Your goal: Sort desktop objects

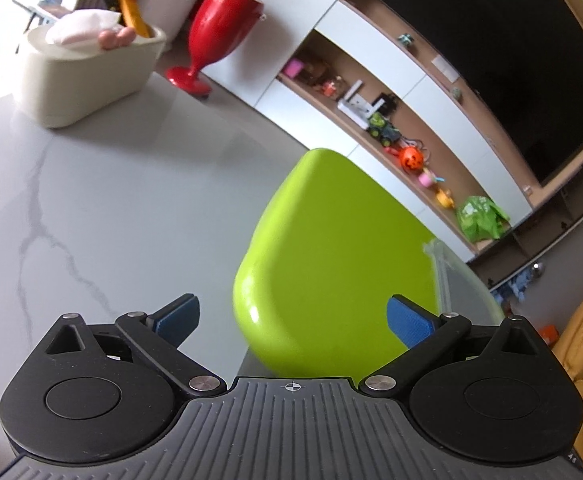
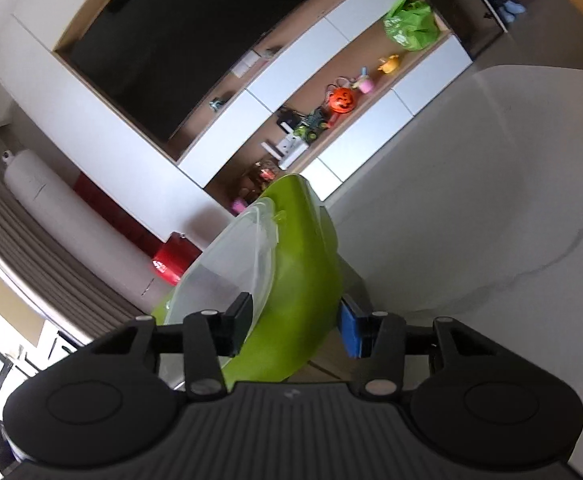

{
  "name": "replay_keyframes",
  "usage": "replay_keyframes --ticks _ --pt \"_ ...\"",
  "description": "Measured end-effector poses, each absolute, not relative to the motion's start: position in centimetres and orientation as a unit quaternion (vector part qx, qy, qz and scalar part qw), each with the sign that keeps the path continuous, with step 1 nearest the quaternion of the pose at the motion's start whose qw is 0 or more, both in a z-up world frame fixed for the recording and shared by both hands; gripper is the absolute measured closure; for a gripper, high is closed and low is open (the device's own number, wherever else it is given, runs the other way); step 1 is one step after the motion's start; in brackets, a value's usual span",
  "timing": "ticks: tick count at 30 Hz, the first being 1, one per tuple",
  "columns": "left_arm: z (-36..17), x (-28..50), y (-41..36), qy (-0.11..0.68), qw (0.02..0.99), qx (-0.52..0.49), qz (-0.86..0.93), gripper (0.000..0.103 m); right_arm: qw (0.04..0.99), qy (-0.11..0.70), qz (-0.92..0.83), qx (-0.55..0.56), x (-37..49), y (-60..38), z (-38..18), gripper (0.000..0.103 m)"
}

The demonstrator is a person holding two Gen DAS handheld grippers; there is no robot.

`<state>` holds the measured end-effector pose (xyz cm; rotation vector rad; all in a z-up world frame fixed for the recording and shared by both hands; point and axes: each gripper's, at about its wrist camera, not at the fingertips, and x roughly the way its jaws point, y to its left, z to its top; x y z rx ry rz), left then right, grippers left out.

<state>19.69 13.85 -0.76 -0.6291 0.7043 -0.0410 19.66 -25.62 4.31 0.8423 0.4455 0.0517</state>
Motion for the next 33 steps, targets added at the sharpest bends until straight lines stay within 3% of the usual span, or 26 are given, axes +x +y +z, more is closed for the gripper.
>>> replay_keyframes --ticks 1,2,4,7,12,17,33 --pt "-0.8 19.2 13.8 0.338 0.891 -0.303 -0.014 0.000 0.891 0.213 0.023 0.401 19.3 -25.6 4.3 0.048" --pt "-0.9 18.6 13.7 0.338 0.892 -0.300 -0.009 0.000 0.894 0.210 0.018 0.394 18.8 -25.5 4.3 0.026" --pt "-0.9 17.4 12.8 0.347 0.896 -0.278 -0.006 0.000 0.901 0.188 -0.003 0.390 17.3 -25.3 4.5 0.004" --pt "-0.6 15.6 10.5 0.369 0.901 -0.228 -0.028 0.000 0.909 0.177 -0.017 0.376 14.8 -24.9 5.1 0.004" --pt "-0.6 11.8 5.6 0.400 0.904 -0.135 -0.065 0.000 0.915 0.231 0.012 0.330 12.2 -22.4 6.9 0.004" --pt "-0.9 6.7 2.4 0.396 0.914 -0.058 -0.067 0.000 0.937 0.276 0.017 0.213 9.2 -17.5 8.9 0.001" --pt "2.5 -2.6 3.1 0.325 0.944 -0.042 -0.049 0.000 0.960 0.257 0.038 0.107 1.4 -12.1 11.2 0.000"
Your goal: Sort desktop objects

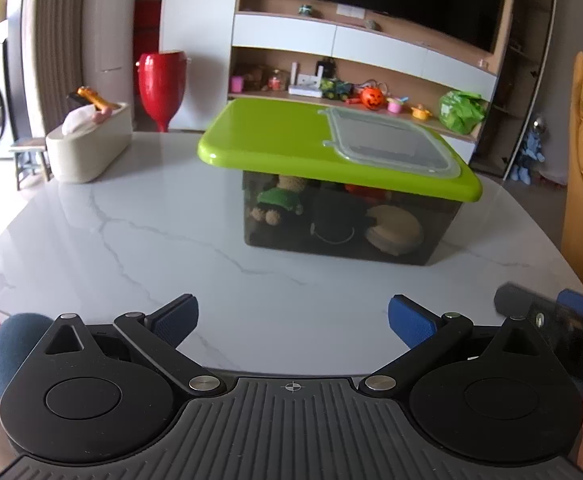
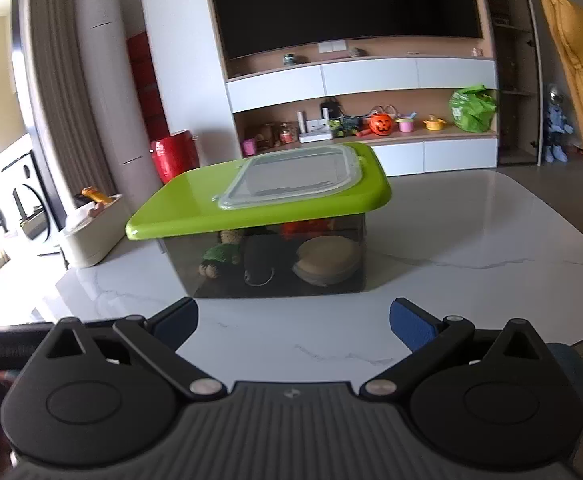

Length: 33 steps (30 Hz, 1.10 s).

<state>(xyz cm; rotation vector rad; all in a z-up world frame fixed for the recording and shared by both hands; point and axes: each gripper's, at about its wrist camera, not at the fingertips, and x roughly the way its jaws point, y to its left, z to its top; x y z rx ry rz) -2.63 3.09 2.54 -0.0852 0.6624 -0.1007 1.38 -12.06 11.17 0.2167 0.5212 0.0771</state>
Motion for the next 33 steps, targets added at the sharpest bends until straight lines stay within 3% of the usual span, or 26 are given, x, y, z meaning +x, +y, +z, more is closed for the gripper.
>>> replay_keyframes --ticks 6,13,22,33 --pt "1.7 -2.4 3.2 0.334 0.939 -0.057 -0.050 0.000 0.940 0.293 0.069 0.161 1.8 -13.3 9.8 0.000" --pt "0.9 -1.6 3.5 0.344 0.936 -0.069 -0.031 0.000 0.943 0.295 0.039 0.149 2.5 -13.6 9.2 0.000" --pt "6.4 0.9 4.3 0.300 0.950 -0.071 -0.041 0.000 0.960 0.248 0.030 0.124 4.6 -14.2 14.9 0.000" --pt "3.0 0.5 2.5 0.326 0.944 -0.017 -0.056 0.000 0.947 0.289 0.043 0.132 5.1 -14.2 11.8 0.000"
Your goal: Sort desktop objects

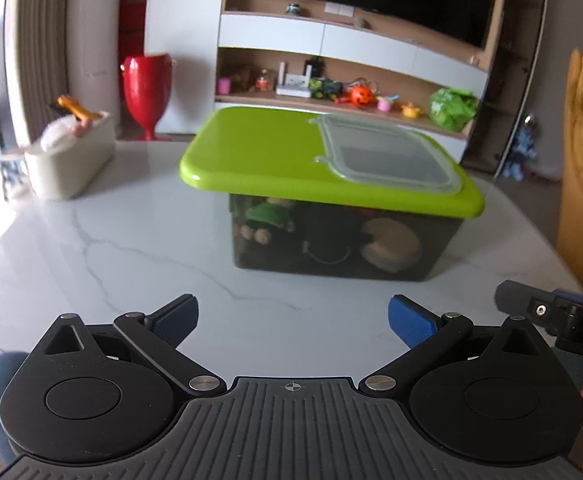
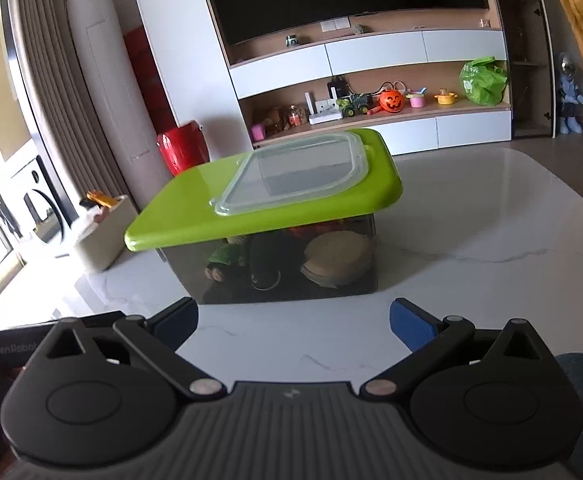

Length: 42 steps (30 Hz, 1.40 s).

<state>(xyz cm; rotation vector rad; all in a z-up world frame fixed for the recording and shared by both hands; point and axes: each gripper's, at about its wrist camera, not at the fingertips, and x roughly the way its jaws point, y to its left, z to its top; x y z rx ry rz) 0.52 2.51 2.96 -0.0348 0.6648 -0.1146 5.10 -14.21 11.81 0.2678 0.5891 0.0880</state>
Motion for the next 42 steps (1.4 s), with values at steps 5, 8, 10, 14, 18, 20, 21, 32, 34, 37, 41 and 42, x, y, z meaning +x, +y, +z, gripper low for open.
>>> replay_keyframes --ticks 5,8,10,14,18,20,21,32,34,37,41,42 --pt "2.9 0.4 2.3 0.321 0.946 0.006 -0.045 0.000 0.946 0.298 0.041 0.124 5.4 -13.8 11.0 0.000" --pt "3.0 0.3 2.7 0.319 0.947 0.003 -0.045 0.000 0.945 0.302 0.043 0.120 5.5 -13.6 10.8 0.000" --pt "2.9 0.5 2.9 0.319 0.947 0.003 -0.043 0.000 0.945 0.302 0.045 0.115 5.5 -13.4 10.7 0.000" --pt "3.1 0.4 3.2 0.315 0.948 -0.002 -0.043 0.000 0.947 0.299 0.049 0.109 5.4 -13.2 10.7 0.000" --pt "3.2 0.4 3.5 0.312 0.949 -0.009 -0.044 0.000 0.946 0.300 0.051 0.110 5.3 -13.1 10.8 0.000" --pt "3.1 0.4 3.5 0.313 0.949 -0.009 -0.043 0.000 0.946 0.301 0.052 0.109 5.3 -13.0 10.8 0.000" --pt "3.1 0.4 3.5 0.313 0.949 -0.008 -0.043 0.000 0.946 0.301 0.052 0.109 5.3 -12.9 10.8 0.000" --pt "2.7 0.6 3.3 0.316 0.948 -0.001 -0.047 0.000 0.946 0.301 0.051 0.108 5.3 -12.6 10.4 0.000" --pt "2.6 0.6 3.4 0.317 0.947 -0.002 -0.045 0.000 0.946 0.301 0.051 0.111 5.3 -12.8 10.4 0.000" --pt "2.6 0.7 3.4 0.319 0.947 -0.004 -0.043 0.000 0.945 0.301 0.051 0.115 5.3 -13.1 10.5 0.000" --pt "2.5 0.7 3.4 0.319 0.947 -0.002 -0.044 0.000 0.945 0.302 0.055 0.112 5.3 -13.0 10.5 0.000" --pt "2.5 0.6 3.4 0.319 0.947 -0.002 -0.044 0.000 0.945 0.303 0.056 0.111 5.3 -13.0 10.5 0.000"
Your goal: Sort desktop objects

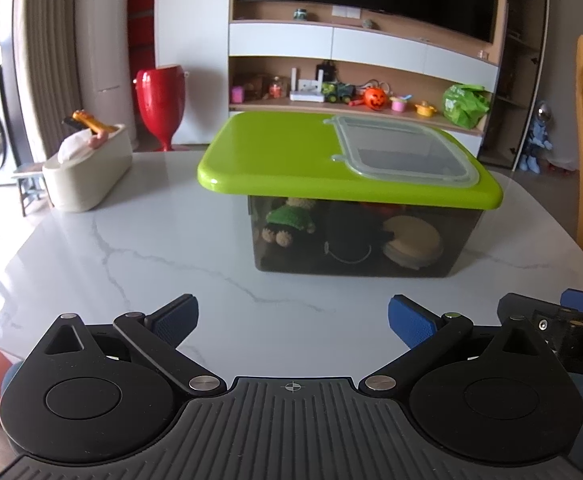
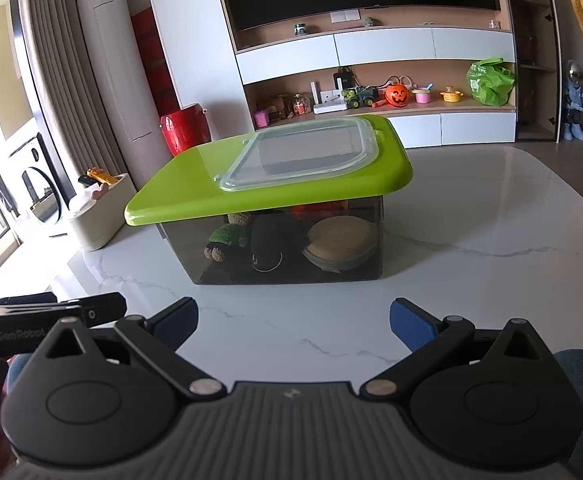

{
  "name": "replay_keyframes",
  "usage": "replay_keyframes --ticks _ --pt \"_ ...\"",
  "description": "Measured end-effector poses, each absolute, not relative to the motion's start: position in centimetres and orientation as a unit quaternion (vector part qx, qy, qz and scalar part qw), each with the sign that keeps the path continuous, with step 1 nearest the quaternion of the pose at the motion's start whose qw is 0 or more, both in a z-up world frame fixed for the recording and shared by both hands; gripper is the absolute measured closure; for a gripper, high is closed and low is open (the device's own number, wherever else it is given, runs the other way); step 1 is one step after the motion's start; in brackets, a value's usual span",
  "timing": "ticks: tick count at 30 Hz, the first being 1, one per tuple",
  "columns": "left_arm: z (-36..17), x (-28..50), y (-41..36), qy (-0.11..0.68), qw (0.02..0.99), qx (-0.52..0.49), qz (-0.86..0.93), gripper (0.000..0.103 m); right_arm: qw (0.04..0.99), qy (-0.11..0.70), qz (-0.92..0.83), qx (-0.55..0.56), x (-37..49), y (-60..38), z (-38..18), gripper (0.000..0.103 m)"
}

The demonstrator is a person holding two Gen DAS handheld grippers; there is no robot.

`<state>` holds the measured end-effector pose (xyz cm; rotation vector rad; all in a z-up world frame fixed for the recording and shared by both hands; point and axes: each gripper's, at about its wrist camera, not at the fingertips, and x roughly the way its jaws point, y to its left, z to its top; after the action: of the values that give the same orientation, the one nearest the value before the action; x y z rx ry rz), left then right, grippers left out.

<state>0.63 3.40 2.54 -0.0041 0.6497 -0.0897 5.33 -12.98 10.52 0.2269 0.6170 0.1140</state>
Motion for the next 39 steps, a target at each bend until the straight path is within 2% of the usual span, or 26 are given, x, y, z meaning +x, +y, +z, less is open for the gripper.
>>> replay_keyframes --ticks 39 --pt "1.97 0.33 3.50 0.331 0.942 -0.018 -0.050 0.000 0.943 0.308 0.065 0.106 5.01 -12.98 10.42 0.000"
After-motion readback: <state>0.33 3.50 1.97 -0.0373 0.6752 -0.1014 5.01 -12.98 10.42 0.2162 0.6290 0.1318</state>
